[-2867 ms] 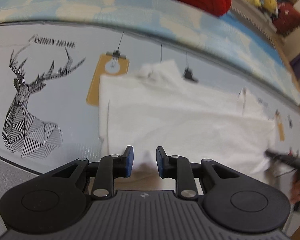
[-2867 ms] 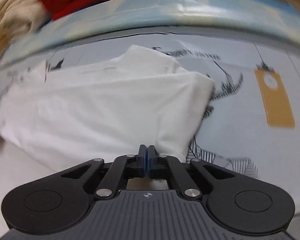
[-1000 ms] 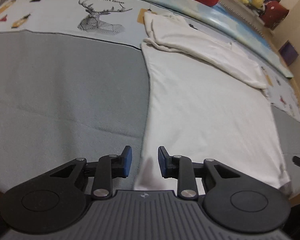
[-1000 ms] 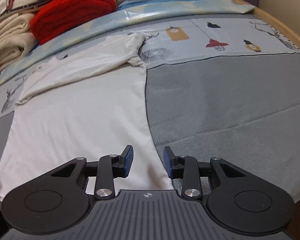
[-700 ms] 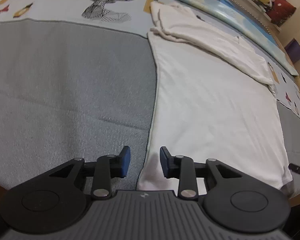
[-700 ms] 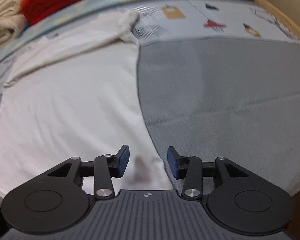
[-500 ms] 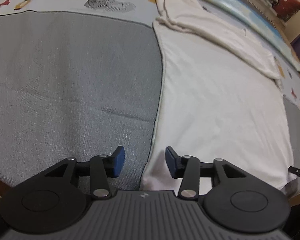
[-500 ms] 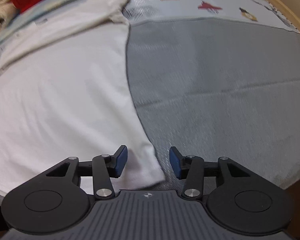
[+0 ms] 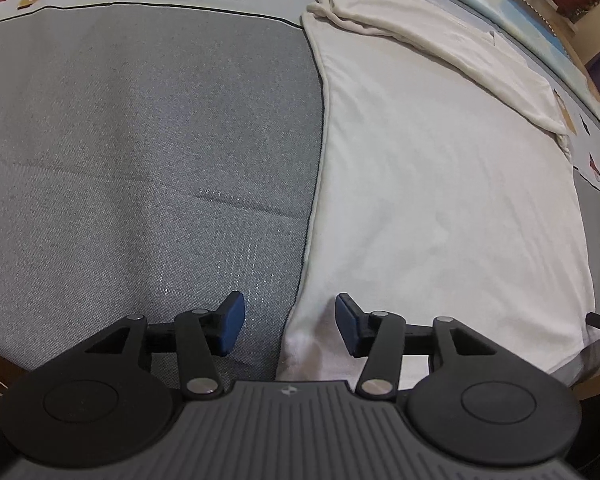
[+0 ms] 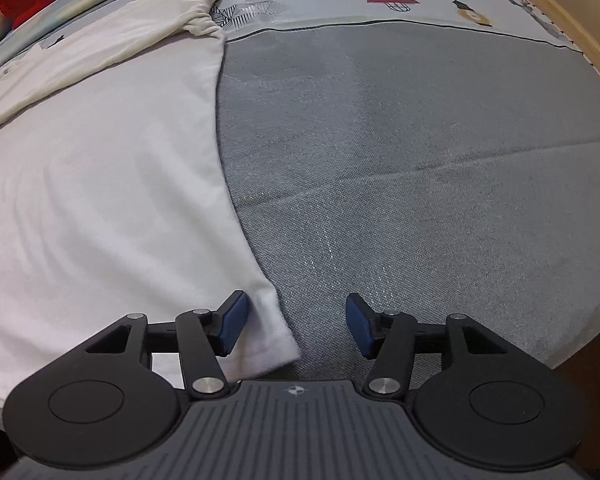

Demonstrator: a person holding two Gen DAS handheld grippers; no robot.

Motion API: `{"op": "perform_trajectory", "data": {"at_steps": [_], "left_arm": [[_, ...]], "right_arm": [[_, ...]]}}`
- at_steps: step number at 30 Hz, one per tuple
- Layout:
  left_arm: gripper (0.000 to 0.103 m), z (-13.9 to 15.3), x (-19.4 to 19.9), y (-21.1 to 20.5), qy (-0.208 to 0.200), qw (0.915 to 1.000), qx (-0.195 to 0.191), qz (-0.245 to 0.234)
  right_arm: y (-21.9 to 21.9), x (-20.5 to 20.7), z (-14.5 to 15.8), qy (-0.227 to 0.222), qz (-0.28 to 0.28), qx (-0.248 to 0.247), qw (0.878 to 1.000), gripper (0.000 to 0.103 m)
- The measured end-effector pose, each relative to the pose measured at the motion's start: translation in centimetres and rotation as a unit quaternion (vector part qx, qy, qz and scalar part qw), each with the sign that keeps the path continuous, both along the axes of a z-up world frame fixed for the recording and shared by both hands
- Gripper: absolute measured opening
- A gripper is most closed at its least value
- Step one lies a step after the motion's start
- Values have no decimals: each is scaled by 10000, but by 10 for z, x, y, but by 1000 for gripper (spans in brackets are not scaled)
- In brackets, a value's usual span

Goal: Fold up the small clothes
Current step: 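Withdraw both open grippers and move them to the shirt hem, then grasp the white shirt hem with the left gripper while the right gripper grasps it too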

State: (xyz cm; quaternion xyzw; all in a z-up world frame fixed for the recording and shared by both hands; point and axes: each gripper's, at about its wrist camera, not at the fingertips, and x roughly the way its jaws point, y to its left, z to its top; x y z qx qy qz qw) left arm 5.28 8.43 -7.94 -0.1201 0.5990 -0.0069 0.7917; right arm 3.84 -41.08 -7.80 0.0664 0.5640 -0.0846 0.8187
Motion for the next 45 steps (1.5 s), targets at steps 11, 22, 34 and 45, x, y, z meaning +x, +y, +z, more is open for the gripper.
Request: {"op": "perform_trajectory", "data": {"at_steps": [11,22,34,45], "left_arm": [[55,-1,1,6,-8,9999,-70,144],[49,-2,1,-4,26,9999,-20,-141],[6,-1,-1,-14,-54,9984,-55,-555],[16,-7,-1,-22,126,9972,94,-726]], "right_arm": [[4,0,1,-25,23,-14,10000,59],[12,-1,1,21,268,182,9995,58],[22,-1,7,-168,598,482,9969,6],[24,1,2,-29,526,357,9980,9]]}}
